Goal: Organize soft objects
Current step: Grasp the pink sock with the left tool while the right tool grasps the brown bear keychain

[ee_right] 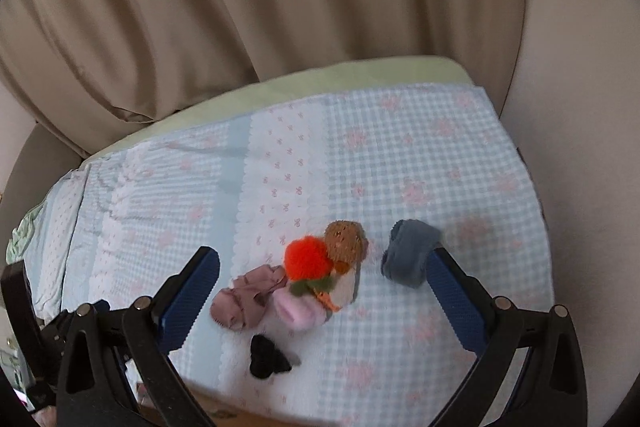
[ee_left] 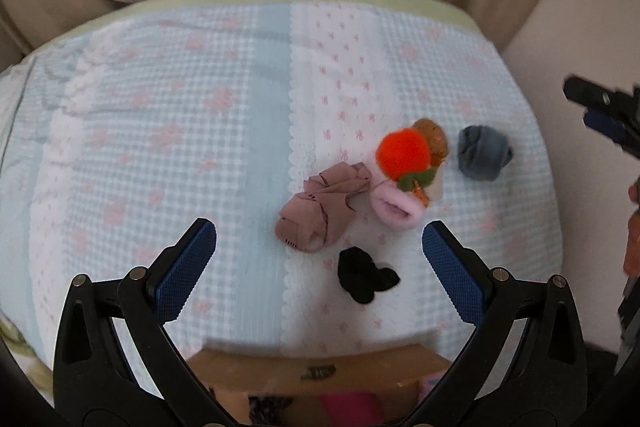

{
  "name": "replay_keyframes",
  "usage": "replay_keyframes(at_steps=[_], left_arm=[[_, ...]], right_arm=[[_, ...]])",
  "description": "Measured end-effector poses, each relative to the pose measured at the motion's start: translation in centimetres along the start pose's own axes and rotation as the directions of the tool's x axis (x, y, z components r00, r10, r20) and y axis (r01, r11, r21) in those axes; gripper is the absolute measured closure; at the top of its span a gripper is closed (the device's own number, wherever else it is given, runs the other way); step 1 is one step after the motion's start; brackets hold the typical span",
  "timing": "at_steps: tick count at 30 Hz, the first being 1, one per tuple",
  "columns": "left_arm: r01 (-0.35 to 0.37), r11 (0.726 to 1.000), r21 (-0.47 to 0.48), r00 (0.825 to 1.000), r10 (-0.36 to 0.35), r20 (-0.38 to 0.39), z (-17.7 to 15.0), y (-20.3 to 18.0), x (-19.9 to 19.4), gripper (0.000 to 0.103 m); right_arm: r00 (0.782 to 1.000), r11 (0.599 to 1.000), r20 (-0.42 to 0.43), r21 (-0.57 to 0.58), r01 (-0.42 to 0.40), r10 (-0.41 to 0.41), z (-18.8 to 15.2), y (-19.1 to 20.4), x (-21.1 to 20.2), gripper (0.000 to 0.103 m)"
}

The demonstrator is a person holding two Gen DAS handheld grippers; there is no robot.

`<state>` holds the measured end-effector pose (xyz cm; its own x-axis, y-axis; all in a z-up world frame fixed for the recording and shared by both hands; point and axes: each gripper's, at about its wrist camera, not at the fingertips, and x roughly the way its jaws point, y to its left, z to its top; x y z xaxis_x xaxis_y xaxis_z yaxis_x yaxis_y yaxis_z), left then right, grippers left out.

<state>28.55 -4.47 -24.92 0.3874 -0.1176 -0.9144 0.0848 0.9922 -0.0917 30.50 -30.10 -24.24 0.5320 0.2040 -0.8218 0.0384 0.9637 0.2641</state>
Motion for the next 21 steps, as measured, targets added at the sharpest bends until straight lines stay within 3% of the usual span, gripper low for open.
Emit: replay_keyframes(at_steps=[6,13,21], left_arm=[[0.006,0.998,0.066,0.995,0.001,-0.096,1.1,-0.1,7.5,0.000],[0.023,0.993,0.113,0.981,0.000,-0.192,0.2,0.1,15.6,0.001],[0.040,0.991,0.131,0.973,-0.009,-0.231,-0.3,0.3,20.3,0.002]], right_arm=[[0.995,0.999,-0.098,0.045,-0.001,0.006,1.7,-1.7,7.9,0.007],[0.975,0.997,-0.220,0.076,-0.008,0.024,1.7,-3.0,17.2,0.017],[0.950,0.998,-0.312,0.070,0.006,0.016,0.1,-3.5,23.3,0.033]])
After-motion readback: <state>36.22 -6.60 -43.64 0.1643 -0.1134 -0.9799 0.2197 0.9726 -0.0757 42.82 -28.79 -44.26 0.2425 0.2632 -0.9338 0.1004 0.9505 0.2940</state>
